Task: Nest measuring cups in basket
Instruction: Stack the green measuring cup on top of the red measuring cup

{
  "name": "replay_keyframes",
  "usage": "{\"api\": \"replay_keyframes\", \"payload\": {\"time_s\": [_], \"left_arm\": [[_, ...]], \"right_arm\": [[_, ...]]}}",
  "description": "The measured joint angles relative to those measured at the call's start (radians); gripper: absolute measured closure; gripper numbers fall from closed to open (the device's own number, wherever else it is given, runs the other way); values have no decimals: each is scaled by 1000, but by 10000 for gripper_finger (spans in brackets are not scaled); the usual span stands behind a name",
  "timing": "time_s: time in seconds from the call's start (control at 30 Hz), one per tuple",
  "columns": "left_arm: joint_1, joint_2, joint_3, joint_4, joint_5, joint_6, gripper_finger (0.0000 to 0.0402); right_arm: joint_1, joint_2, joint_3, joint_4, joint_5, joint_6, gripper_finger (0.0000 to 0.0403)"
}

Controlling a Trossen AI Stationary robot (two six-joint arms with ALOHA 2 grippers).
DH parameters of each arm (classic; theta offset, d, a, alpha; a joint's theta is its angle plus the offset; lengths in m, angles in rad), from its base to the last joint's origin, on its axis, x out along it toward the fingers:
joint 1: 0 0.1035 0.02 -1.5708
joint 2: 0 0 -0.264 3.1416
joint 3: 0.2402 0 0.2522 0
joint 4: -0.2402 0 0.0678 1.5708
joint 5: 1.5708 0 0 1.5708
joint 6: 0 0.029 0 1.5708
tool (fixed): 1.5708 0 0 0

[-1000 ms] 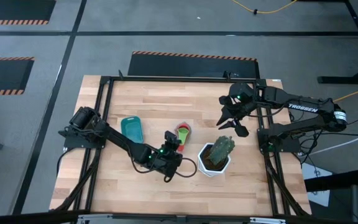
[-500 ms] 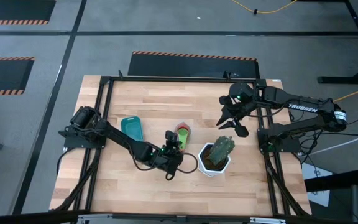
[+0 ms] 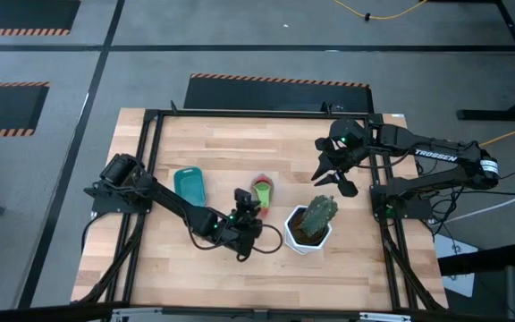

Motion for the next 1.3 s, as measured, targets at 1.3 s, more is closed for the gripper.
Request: {"api": "replay_keyframes", "payload": {"time_s": [1.3], "left_arm": [[152, -72, 4, 31, 367, -74, 292]], "right_arm": [[0, 1, 1, 9, 2, 0, 308]]}}
